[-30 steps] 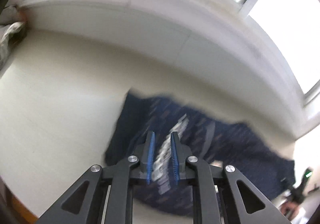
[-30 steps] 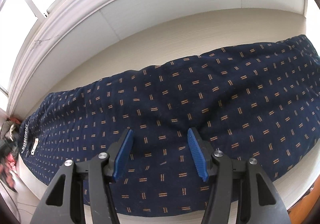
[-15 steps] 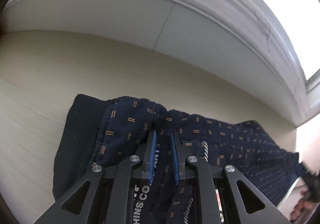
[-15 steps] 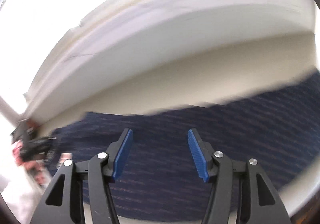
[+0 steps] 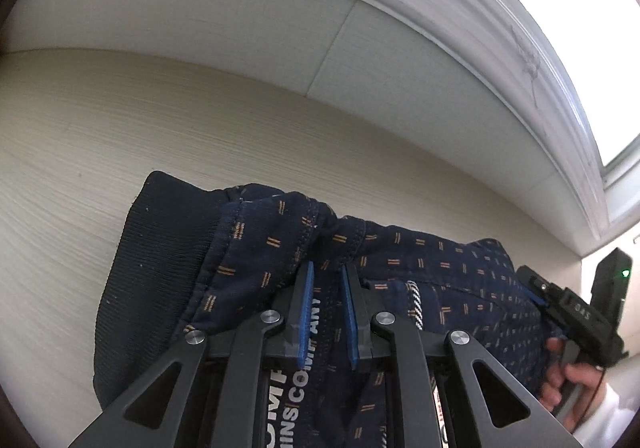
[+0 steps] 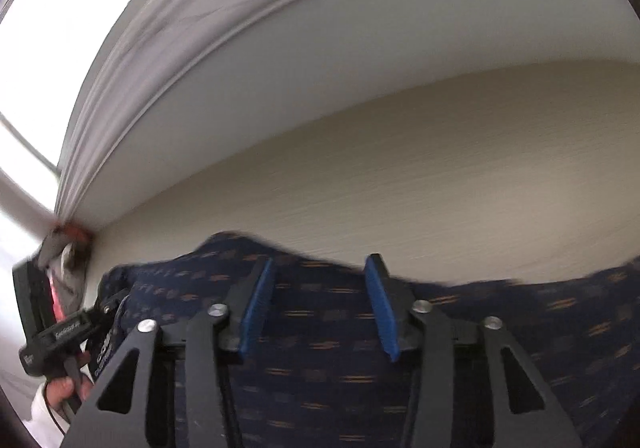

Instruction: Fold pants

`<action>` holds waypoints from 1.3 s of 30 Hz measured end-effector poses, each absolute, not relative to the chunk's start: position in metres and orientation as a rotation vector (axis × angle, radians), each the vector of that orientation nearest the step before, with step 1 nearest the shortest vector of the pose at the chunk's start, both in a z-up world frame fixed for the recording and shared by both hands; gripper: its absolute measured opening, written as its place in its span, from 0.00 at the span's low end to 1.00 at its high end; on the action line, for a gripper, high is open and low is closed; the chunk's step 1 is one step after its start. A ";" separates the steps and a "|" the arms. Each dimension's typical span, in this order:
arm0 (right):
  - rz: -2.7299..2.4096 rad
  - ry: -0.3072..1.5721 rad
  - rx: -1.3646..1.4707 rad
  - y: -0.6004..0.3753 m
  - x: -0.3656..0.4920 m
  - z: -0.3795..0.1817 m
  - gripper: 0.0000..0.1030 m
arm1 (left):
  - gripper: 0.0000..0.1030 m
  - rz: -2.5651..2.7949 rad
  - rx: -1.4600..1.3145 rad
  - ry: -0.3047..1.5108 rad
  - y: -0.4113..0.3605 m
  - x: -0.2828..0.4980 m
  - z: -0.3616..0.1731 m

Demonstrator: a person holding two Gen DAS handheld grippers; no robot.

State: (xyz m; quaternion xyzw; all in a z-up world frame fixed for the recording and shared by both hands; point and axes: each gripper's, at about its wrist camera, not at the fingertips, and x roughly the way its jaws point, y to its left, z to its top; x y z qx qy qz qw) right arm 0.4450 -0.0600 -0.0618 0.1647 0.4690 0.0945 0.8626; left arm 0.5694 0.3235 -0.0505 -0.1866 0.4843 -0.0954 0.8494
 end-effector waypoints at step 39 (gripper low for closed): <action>-0.117 0.825 0.399 -0.397 0.352 -0.030 0.01 | 0.15 -0.046 -0.296 1.063 0.271 0.581 -0.048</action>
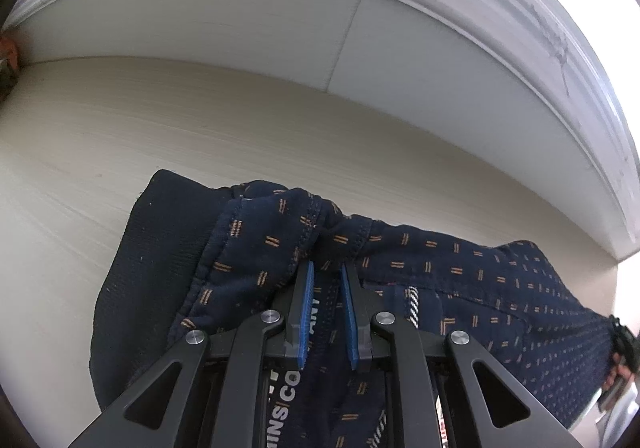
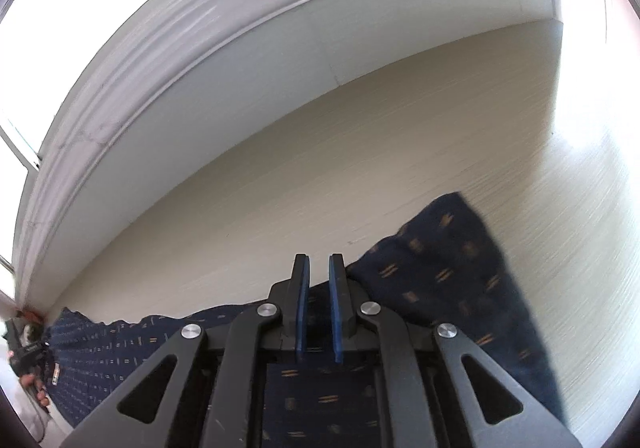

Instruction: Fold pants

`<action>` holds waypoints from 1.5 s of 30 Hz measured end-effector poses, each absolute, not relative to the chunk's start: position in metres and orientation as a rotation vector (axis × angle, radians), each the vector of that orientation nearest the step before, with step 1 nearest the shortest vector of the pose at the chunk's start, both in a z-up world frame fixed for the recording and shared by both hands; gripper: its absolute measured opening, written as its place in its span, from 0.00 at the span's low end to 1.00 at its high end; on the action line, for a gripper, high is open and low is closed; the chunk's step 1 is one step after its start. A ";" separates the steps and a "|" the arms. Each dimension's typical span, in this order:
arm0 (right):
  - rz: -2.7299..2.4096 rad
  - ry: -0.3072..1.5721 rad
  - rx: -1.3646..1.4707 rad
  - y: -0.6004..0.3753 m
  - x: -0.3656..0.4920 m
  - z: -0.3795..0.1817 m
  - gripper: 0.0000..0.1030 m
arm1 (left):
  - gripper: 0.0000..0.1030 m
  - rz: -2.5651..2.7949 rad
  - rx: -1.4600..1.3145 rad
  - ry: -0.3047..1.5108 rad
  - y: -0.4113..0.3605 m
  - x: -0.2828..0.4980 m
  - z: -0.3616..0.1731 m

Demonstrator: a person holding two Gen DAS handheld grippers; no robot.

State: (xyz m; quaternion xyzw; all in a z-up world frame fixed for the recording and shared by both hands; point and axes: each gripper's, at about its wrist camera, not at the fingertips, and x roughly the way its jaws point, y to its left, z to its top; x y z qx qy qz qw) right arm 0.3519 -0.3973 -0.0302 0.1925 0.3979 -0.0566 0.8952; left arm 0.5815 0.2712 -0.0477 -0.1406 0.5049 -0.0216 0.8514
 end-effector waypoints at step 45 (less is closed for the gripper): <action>-0.222 1.117 0.018 -0.164 0.268 -0.069 0.94 | 1.00 -0.021 -0.006 1.162 0.117 0.480 -0.055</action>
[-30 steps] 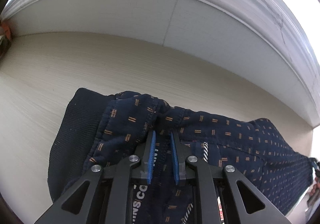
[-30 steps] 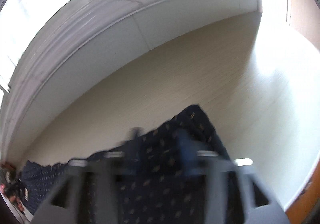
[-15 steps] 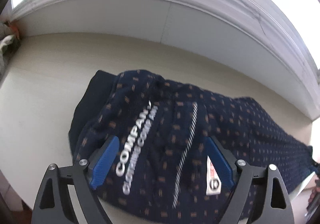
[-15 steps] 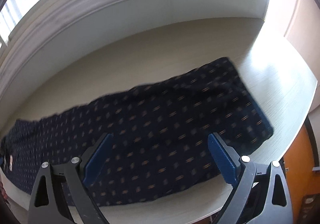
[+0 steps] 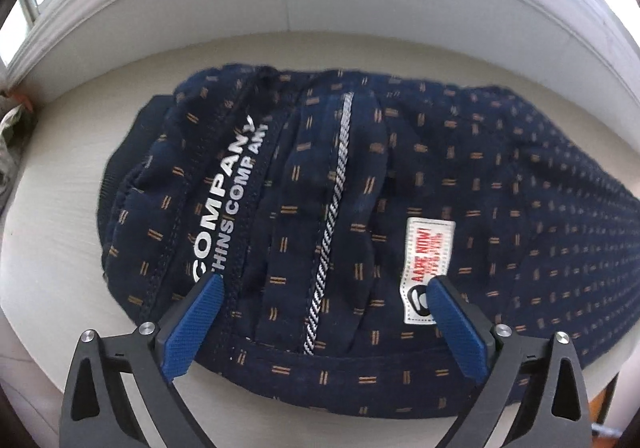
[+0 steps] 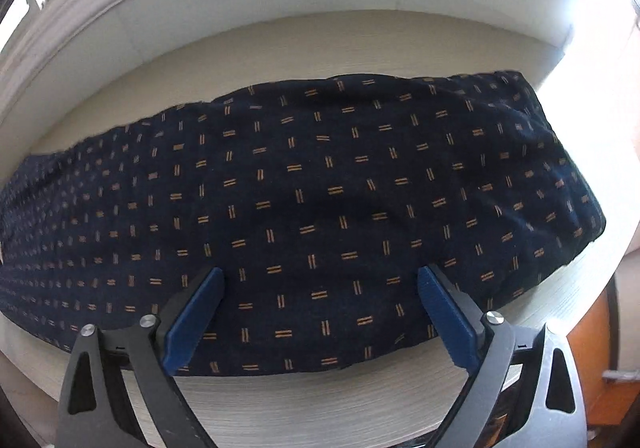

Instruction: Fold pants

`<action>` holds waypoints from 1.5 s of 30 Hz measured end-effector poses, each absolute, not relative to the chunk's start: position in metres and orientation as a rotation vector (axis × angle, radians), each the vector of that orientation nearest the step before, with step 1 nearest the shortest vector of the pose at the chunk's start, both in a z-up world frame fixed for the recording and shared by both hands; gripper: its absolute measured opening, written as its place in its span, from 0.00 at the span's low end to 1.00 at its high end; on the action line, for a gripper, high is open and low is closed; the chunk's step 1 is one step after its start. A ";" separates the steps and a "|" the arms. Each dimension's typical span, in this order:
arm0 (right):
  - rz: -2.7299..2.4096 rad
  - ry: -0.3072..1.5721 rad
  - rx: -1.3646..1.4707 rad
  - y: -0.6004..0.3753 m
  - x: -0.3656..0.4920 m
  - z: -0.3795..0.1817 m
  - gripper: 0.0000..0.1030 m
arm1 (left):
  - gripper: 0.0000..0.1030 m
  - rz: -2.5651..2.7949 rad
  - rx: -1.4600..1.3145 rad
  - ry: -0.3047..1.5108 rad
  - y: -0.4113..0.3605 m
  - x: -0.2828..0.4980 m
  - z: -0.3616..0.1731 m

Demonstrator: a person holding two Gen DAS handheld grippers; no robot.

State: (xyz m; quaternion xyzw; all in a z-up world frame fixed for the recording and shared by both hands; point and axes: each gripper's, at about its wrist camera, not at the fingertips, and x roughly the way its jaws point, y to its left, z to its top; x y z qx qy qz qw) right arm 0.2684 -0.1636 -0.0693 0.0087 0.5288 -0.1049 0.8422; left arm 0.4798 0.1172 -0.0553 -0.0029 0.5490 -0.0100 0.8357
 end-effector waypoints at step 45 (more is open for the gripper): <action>-0.322 0.762 0.919 -0.382 0.161 -0.064 0.18 | 1.00 -0.211 -0.091 1.062 -0.047 0.498 0.097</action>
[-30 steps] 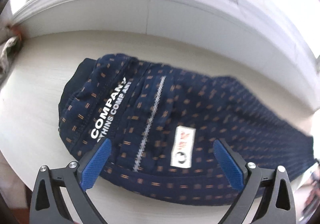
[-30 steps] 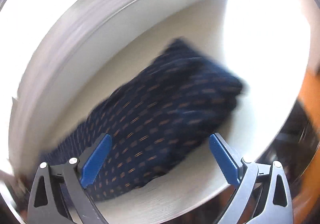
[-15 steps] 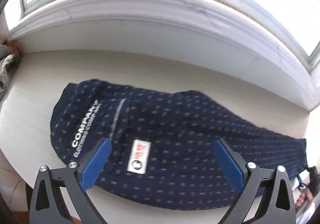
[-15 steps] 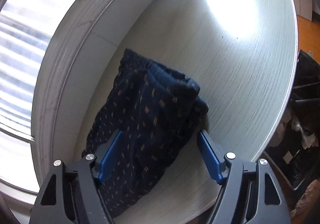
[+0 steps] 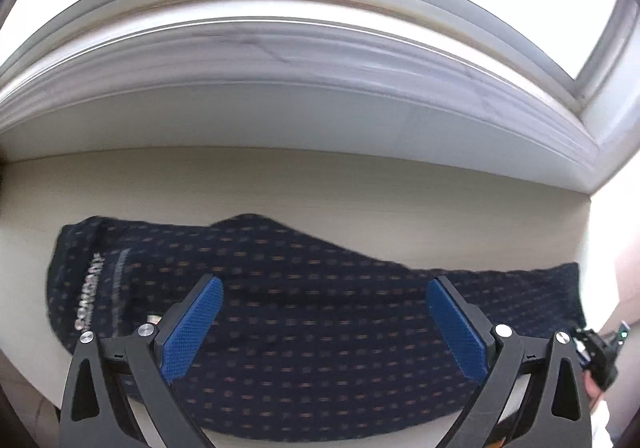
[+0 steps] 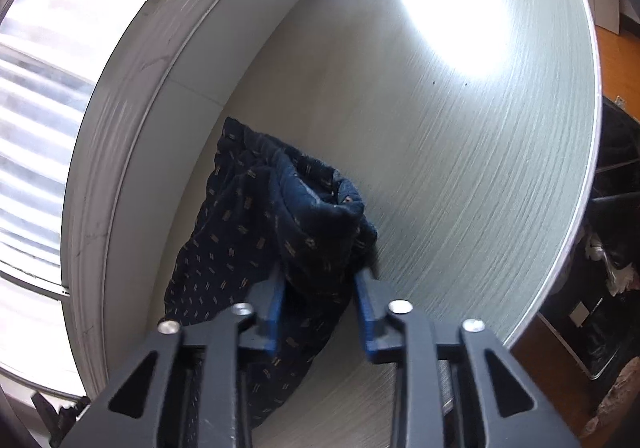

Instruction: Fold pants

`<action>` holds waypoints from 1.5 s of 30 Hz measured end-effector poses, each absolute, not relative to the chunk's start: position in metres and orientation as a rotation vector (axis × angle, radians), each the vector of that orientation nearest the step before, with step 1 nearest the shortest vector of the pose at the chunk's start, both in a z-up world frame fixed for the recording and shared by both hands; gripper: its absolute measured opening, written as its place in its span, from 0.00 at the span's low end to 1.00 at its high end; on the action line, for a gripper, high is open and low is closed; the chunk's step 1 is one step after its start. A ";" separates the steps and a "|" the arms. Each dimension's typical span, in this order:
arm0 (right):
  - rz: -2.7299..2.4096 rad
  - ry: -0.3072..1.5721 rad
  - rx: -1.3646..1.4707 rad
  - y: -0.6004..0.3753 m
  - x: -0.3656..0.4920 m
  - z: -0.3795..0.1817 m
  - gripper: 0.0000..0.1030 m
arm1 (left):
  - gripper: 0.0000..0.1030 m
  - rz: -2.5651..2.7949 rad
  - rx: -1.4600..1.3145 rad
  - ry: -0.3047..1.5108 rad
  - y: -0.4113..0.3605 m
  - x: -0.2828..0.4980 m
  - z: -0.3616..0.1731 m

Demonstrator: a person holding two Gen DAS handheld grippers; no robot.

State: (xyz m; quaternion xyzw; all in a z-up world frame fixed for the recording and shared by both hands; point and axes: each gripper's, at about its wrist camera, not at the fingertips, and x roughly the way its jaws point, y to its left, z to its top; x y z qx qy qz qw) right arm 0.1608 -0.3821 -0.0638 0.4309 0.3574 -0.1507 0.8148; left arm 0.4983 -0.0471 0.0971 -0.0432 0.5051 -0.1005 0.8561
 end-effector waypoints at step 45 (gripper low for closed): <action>0.034 0.527 0.172 -0.265 0.129 0.058 0.12 | 0.48 -0.721 0.403 1.563 -0.479 0.494 0.083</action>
